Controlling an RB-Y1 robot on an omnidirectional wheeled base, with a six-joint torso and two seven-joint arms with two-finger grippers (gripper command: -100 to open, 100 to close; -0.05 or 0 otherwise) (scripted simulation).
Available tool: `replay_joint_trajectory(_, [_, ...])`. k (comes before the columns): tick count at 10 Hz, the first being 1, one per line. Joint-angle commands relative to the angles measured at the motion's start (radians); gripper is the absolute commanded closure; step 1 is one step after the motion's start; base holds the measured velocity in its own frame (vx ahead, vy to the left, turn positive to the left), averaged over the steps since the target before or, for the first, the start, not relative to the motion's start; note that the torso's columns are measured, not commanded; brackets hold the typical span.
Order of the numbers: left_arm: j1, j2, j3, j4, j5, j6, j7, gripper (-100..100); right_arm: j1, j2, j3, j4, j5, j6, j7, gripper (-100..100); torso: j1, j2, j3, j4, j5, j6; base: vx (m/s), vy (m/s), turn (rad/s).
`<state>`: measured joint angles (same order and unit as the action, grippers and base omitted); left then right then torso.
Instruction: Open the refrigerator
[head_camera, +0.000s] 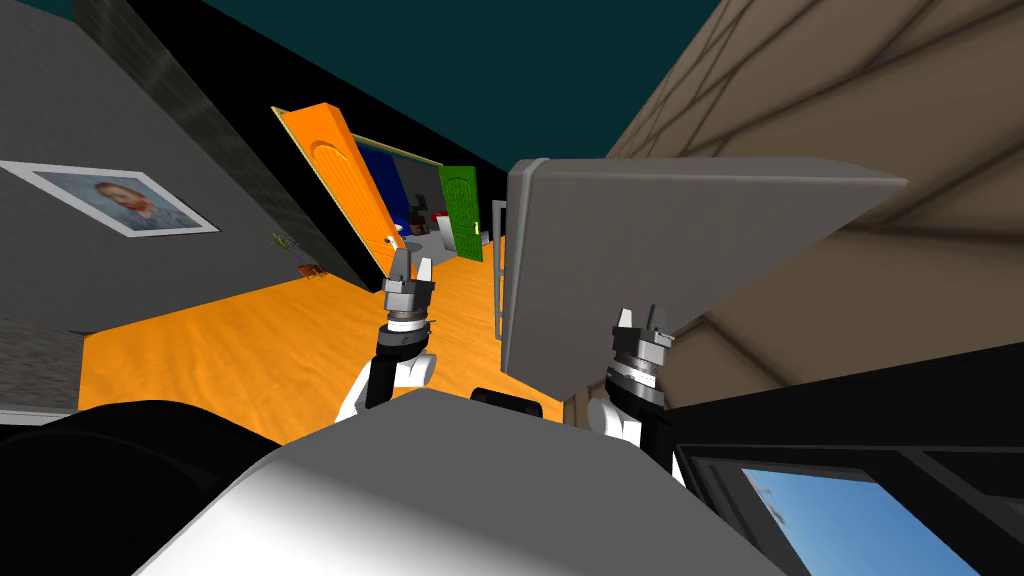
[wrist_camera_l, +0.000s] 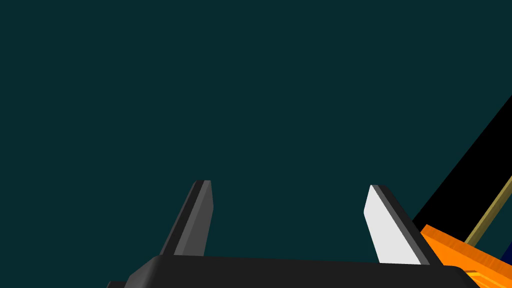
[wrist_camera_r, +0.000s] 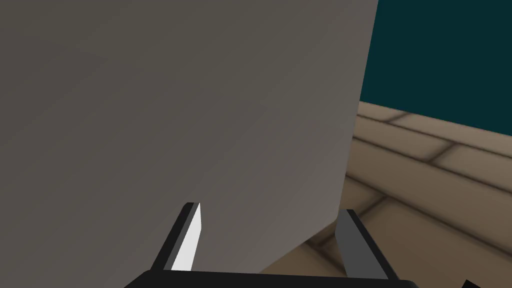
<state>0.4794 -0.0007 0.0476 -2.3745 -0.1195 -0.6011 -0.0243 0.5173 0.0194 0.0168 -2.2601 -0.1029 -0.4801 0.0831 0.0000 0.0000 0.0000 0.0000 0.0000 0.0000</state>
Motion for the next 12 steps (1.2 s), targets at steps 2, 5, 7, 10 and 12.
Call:
replay_joint_trajectory(2, [0.000, 0.000, 0.000, 0.000, 0.000, 0.000, 0.000, 0, 0.000, 0.000, 0.000, 0.000, 0.000, 0.000, 0.000, 0, 0.000, 0.104, -0.209, 0.105, 0.000, 0.000, 0.000, 0.000, 0.000])
replay_joint_trajectory(5, [0.000, 0.000, 0.000, 0.000, 0.000, 0.000, 0.000, 0, 0.000, 0.000, 0.000, 0.000, 0.000, 0.000, 0.000, 0, 0.000, 0.322, -0.644, 0.322, 0.000, 0.000, 0.000, 0.000, 0.000])
replay_joint_trajectory(7, [0.000, 0.000, 0.000, 0.000, 0.000, 0.000, 0.000, 0, 0.000, 0.000, 0.000, 0.000, 0.000, 0.000, 0.000, 0, 0.000, 0.470, -0.939, 0.470, 0.000, 0.000, 0.000, 0.000, 0.000])
replay_joint_trajectory(10, [0.000, 0.000, 0.000, 0.000, 0.000, 0.000, 0.000, 0, 0.001, -0.039, -0.005, -0.001, 0.004, 0.010, 0.008, -100, 0.000, 0.691, -1.382, 0.691, 0.000, 0.000, 0.004, 0.006, 0.006])
replay_joint_trajectory(12, [0.000, 0.000, 0.000, 0.000, 0.000, 0.000, 0.000, 0, 0.002, -0.093, -0.016, -0.005, 0.012, 0.034, 0.026, -100, 0.002, 0.734, -1.471, 0.734, 0.000, 0.000, 0.009, 0.045, 0.026])
